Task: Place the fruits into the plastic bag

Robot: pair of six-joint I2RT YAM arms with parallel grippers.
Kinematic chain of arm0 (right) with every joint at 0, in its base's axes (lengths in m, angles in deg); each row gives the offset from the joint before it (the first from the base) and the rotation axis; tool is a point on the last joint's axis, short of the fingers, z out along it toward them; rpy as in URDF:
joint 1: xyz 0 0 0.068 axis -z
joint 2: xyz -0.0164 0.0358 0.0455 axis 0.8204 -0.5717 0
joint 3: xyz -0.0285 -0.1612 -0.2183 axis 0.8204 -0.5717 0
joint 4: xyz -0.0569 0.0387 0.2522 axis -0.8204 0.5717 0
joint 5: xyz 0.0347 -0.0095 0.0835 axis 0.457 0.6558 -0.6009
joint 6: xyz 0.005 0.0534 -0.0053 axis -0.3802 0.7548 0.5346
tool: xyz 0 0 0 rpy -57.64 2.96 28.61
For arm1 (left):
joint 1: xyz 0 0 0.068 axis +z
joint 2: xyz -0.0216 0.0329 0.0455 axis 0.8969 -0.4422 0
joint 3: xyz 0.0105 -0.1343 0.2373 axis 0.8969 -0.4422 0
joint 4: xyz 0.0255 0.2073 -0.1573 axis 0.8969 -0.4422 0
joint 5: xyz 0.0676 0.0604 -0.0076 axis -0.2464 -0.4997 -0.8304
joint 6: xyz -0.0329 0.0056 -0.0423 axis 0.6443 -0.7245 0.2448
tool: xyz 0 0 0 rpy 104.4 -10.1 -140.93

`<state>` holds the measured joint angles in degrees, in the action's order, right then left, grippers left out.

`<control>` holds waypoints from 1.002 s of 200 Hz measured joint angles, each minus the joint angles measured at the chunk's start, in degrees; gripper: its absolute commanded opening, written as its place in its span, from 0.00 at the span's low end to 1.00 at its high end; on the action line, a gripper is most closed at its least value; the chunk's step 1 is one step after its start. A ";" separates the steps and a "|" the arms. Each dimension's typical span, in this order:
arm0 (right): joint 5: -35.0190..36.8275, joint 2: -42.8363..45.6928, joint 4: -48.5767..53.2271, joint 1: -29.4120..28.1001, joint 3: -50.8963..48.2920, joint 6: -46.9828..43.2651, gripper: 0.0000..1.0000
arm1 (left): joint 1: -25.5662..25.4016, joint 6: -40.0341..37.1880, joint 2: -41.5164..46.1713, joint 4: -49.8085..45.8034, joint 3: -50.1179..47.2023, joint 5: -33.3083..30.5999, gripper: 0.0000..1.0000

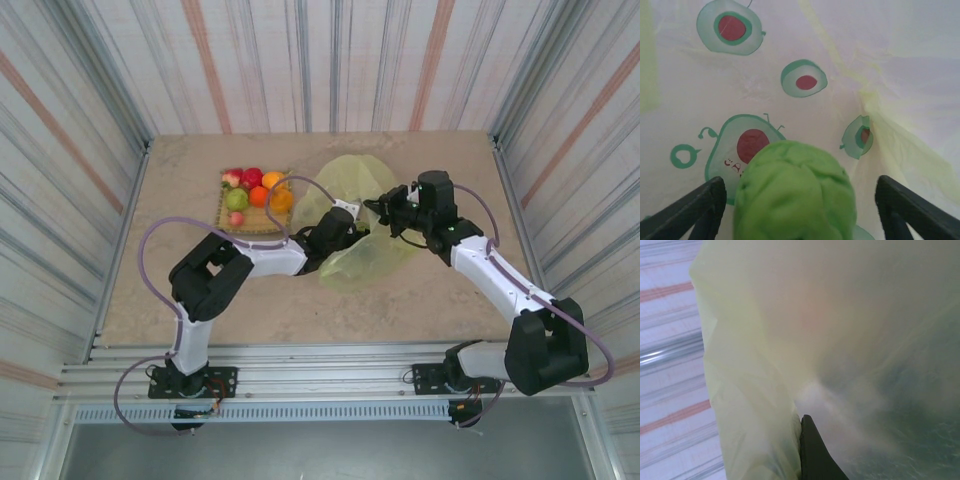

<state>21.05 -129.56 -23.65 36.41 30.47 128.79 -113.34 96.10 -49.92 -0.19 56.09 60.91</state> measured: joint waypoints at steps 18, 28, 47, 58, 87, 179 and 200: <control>-0.07 0.00 0.39 1.18 -0.13 -0.42 0.00 | 0.00 -0.57 0.81 -0.44 -0.11 0.52 0.93; -0.07 0.00 0.48 1.95 -0.15 -0.59 0.00 | 0.00 -1.20 2.03 -0.48 -0.68 1.27 0.95; -0.11 0.00 0.66 3.13 -0.35 -0.98 0.00 | 0.00 -2.01 5.66 -1.11 -2.34 2.62 0.94; -0.11 0.00 1.29 3.74 -0.42 -1.86 0.00 | 0.02 -2.54 8.09 -1.68 -3.58 3.65 0.94; -0.55 -0.24 3.52 5.03 -0.39 -5.07 0.00 | 0.15 -4.15 15.26 -3.98 -7.72 6.71 0.92; -3.02 -5.16 4.96 5.90 0.37 -9.70 0.00 | 9.62 -6.51 38.56 -20.83 -19.52 12.09 0.90; -3.08 -5.27 4.92 5.90 1.18 -10.16 0.00 | 14.36 -4.76 42.64 -23.10 -22.84 12.48 0.90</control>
<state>17.96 -134.83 -18.73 42.31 31.65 118.63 -98.98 91.34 -7.28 -23.29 33.25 73.39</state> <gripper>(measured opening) 0.048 0.899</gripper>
